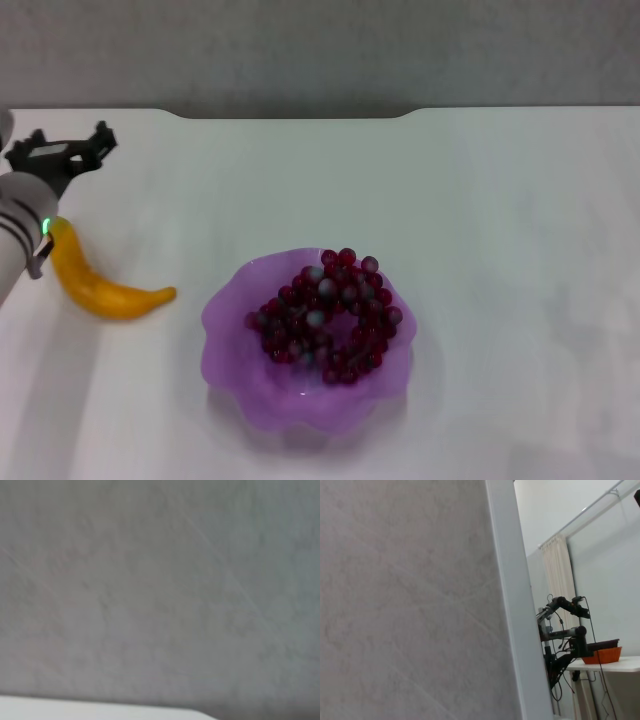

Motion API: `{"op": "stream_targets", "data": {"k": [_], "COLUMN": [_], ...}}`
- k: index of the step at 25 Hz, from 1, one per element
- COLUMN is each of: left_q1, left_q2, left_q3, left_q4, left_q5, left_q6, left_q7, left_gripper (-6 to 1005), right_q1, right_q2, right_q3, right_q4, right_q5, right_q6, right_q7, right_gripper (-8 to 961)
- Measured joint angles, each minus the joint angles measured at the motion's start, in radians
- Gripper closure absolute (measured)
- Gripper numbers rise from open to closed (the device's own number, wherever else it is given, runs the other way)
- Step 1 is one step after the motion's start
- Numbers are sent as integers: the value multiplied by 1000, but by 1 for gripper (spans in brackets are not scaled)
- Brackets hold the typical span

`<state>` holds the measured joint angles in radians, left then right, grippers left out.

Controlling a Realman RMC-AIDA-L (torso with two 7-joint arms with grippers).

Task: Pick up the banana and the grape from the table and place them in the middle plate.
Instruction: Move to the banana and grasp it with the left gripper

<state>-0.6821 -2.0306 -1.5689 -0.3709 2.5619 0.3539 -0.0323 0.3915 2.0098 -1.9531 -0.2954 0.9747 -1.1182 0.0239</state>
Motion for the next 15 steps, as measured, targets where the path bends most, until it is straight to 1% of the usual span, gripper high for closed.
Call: {"op": "stream_targets", "data": {"k": [2, 4, 5, 10, 15], "left_q1": [-1, -3, -4, -9, -18], "left_q2": [5, 12, 13, 5, 8], "left_q3": [-16, -59, -96, -269, -379], "left_q4": [-48, -89, -105, -166, -197], "left_q5": [2, 7, 9, 10, 19], "left_q6": [-96, -188, -228, -362, -458], "left_q7": [9, 40, 68, 248, 303], "left_gripper": [110, 110, 110, 111, 111], "right_q1": [-1, -1, -1, 0, -1], "right_q2": [0, 0, 0, 0, 0], "right_q3": [-1, -2, -2, -5, -5], "right_q4": [5, 7, 7, 8, 8], "right_q5": [0, 0, -1, -2, -3], "right_q6": [0, 0, 0, 1, 2], "right_q7": [0, 0, 0, -1, -1], "right_gripper": [61, 61, 61, 61, 61]}}
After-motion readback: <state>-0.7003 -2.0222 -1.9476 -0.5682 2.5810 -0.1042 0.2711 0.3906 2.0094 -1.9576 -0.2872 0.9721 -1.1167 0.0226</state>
